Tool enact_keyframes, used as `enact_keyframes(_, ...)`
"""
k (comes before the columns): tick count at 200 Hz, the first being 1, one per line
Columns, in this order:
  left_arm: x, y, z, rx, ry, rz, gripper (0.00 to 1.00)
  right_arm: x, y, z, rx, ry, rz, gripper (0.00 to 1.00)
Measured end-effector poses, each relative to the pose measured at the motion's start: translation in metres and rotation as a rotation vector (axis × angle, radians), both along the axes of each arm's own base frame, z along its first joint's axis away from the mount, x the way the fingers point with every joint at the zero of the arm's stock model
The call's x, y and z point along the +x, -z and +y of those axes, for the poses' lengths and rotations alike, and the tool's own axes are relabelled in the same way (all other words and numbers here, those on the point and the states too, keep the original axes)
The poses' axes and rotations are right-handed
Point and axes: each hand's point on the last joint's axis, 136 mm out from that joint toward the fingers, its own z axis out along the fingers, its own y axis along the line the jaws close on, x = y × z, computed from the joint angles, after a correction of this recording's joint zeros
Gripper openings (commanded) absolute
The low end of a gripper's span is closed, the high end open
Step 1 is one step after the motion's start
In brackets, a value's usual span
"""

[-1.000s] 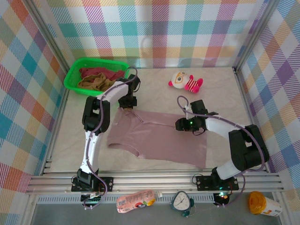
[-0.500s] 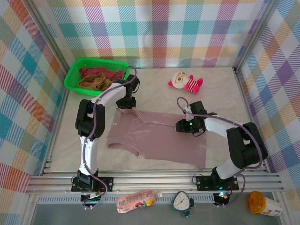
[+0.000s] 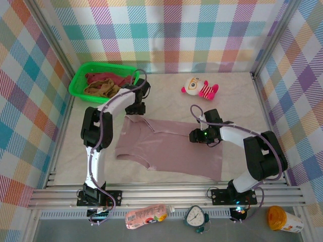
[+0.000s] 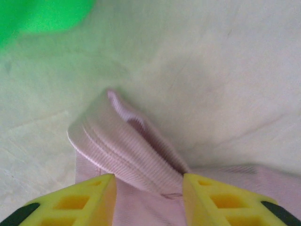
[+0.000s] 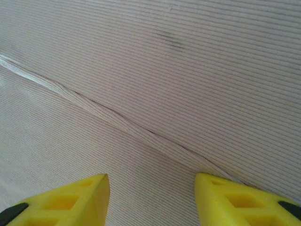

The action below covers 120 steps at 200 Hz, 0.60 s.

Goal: Fold and stack the tank tops

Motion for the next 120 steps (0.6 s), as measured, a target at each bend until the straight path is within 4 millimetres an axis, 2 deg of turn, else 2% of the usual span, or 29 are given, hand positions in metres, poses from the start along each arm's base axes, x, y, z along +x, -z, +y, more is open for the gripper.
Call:
enact_keyframes(20, 0.015, -0.008, -0.007, -0.026, -0.006, -0.050, 0.45, -0.001, 0.001, 0.000, 0.002, 0.012, 0.008, 0.51)
enact_keyframes(40, 0.018, 0.002, -0.010, -0.036, -0.005, -0.047, 0.46, -0.001, 0.002, -0.004, -0.007, 0.033, 0.016, 0.52)
enact_keyframes(55, 0.011, 0.018, -0.009, -0.037, -0.005, -0.020, 0.47, 0.000, 0.003, -0.008, -0.009, 0.057, 0.030, 0.51)
enact_keyframes(85, -0.016, 0.056, -0.003, -0.035, -0.016, 0.069, 0.47, 0.004, 0.004, -0.022, -0.010, 0.130, 0.057, 0.51)
enact_keyframes(120, -0.023, 0.056, -0.005, -0.079, -0.034, 0.041, 0.47, 0.006, 0.004, -0.031, -0.007, 0.185, 0.078, 0.51)
